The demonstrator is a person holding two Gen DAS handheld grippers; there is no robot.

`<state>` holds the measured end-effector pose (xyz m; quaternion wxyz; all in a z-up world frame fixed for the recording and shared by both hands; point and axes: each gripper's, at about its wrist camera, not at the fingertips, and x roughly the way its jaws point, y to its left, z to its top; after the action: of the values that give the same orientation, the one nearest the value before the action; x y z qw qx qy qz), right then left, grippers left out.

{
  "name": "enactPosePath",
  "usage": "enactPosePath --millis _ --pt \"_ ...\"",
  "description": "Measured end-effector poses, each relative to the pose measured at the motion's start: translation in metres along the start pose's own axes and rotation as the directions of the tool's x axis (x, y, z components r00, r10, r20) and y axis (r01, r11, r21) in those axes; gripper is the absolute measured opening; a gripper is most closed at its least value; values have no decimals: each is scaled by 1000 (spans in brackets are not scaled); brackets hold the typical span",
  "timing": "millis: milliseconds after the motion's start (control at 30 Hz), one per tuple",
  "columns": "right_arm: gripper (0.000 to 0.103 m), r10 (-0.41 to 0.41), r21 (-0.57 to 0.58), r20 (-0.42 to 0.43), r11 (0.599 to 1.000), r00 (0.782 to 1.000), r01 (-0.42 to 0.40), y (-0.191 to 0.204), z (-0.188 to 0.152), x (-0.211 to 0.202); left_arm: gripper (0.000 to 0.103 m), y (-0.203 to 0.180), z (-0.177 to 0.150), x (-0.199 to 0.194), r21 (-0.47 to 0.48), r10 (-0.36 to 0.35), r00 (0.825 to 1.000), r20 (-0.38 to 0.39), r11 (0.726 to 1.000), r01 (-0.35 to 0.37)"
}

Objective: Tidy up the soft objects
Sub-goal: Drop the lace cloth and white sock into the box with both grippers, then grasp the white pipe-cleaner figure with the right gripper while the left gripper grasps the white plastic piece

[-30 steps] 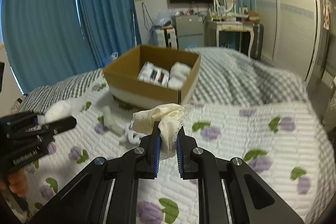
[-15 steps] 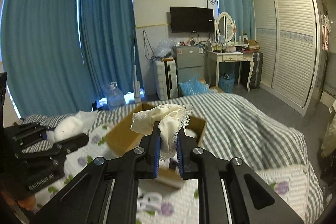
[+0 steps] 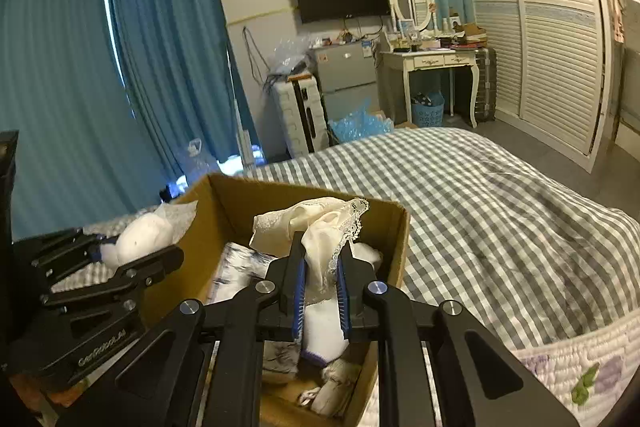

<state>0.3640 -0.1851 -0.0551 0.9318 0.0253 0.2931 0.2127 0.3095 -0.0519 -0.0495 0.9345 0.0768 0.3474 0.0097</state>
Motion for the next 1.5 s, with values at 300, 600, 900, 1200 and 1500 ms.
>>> enactPosePath --millis 300,600,900,1200,1500 --pt "59 -43 19 14 999 999 43 -1 8 1 86 -3 -4 -8 16 58 998 32 998 -59" --pt "60 -87 -14 96 996 992 88 17 43 -100 86 17 16 -118 -60 68 987 146 996 -60" --pt "94 -106 -96 211 987 972 128 66 48 -239 91 32 7 -262 -85 41 946 322 996 -14" --pt "103 -88 -144 72 985 994 97 89 -20 -246 96 35 -57 -272 -92 94 948 305 993 -69" --pt "103 -77 -98 -108 993 991 66 76 -95 -140 96 28 -102 -172 -113 85 988 127 991 -70"
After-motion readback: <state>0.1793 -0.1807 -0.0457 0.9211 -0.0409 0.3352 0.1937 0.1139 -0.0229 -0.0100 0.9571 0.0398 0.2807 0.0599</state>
